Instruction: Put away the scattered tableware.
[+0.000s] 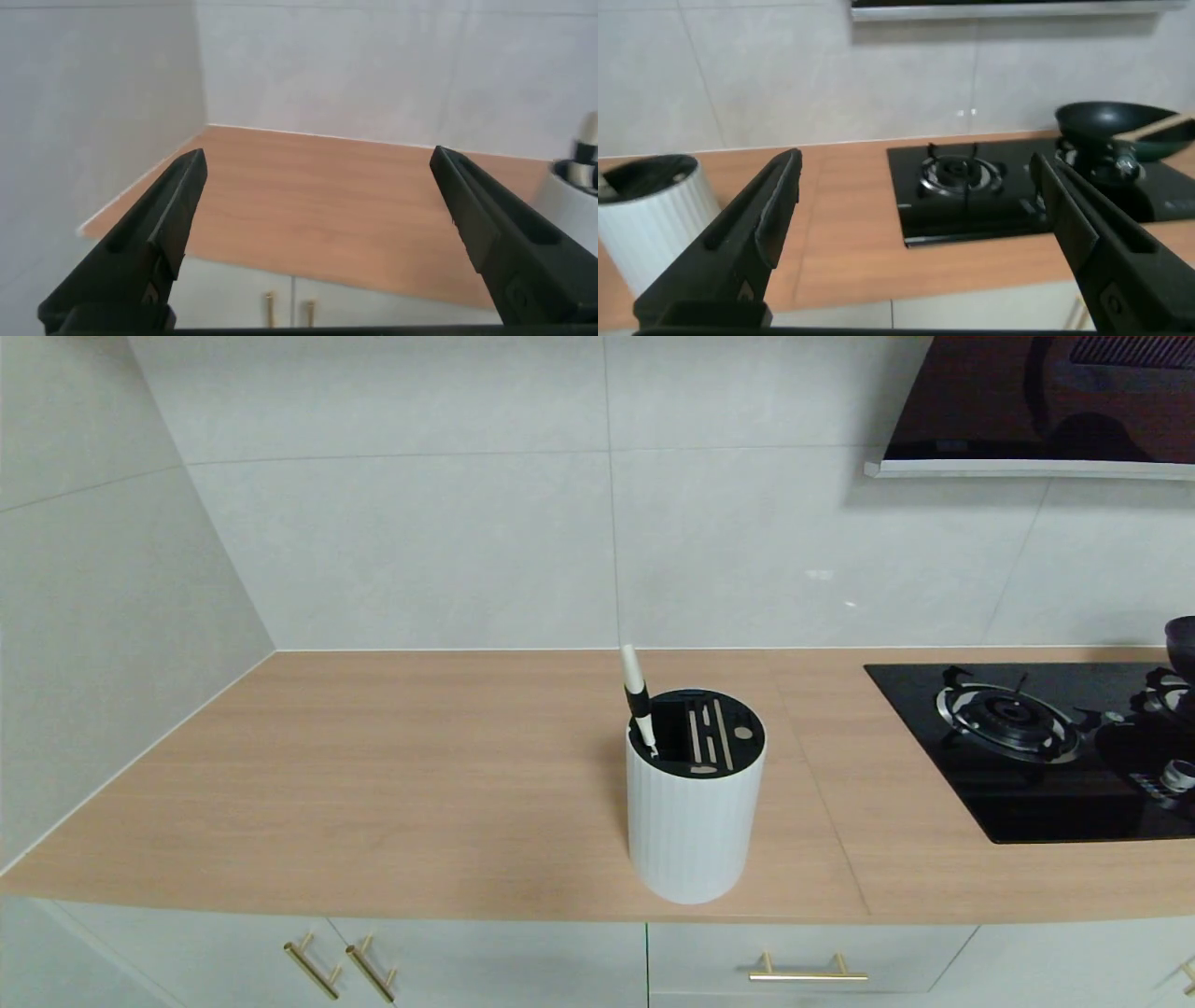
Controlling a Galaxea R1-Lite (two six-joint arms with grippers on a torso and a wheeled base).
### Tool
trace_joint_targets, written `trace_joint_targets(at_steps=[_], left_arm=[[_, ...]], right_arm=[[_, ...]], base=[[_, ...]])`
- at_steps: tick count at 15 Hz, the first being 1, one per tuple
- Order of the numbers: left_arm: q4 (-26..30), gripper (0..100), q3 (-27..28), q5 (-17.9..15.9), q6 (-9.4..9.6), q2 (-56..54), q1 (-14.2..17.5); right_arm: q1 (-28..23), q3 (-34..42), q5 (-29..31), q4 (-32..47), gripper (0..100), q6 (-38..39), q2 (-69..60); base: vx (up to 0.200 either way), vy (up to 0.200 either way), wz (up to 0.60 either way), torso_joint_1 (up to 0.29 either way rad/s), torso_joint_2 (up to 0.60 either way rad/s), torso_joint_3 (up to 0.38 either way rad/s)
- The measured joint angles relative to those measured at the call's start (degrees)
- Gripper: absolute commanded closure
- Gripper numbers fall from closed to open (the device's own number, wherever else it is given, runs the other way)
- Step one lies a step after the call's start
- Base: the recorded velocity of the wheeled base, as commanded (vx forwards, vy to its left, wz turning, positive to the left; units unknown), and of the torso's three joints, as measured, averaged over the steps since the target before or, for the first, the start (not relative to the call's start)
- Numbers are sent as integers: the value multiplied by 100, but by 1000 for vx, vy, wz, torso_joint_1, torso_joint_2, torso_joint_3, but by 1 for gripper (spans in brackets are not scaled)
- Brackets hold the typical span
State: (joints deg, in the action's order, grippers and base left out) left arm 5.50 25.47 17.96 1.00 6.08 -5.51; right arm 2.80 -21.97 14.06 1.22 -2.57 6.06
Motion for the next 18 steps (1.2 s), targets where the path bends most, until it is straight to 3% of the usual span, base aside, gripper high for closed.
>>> trace_joint_targets(at_steps=[3, 6, 8, 10, 12, 14, 16, 18], left_arm=[[16, 0, -256, -469, 145, -383, 430], [-118, 0, -819, -551, 247, -564, 535], [-634, 0, -1451, -781, 324, -599, 546], [-1212, 0, -2189, -1150, 327, -608, 551], [-976, 0, -2465, -1252, 323, -616, 551], [-599, 0, -2526, -1534, 301, -618, 551], [-525, 0, -2537, -1608, 241, -616, 546], [-529, 0, -2547, -1610, 55, -616, 544]], right_arm=[[-310, 463, -190, -10, 0, 23, -319], [-322, 1230, -634, -122, 0, 44, -522], [-311, 1822, -1039, -657, 0, 46, -575], [-307, 2107, -1449, -701, 0, 48, -599], [-307, 2167, -1476, -217, 0, 28, -606], [-307, 2183, -1484, -160, 0, 55, -613], [-307, 2189, -1496, -162, 0, 57, -613], [-307, 2197, -1503, -162, 0, 107, -613]], base=[[0, 0, 0, 0, 0, 0], [0, 0, 0, 0, 0, 0], [0, 0, 0, 0, 0, 0], [0, 0, 0, 0, 0, 0], [0, 0, 0, 0, 0, 0], [0, 0, 0, 0, 0, 0], [0, 0, 0, 0, 0, 0], [0, 0, 0, 0, 0, 0]])
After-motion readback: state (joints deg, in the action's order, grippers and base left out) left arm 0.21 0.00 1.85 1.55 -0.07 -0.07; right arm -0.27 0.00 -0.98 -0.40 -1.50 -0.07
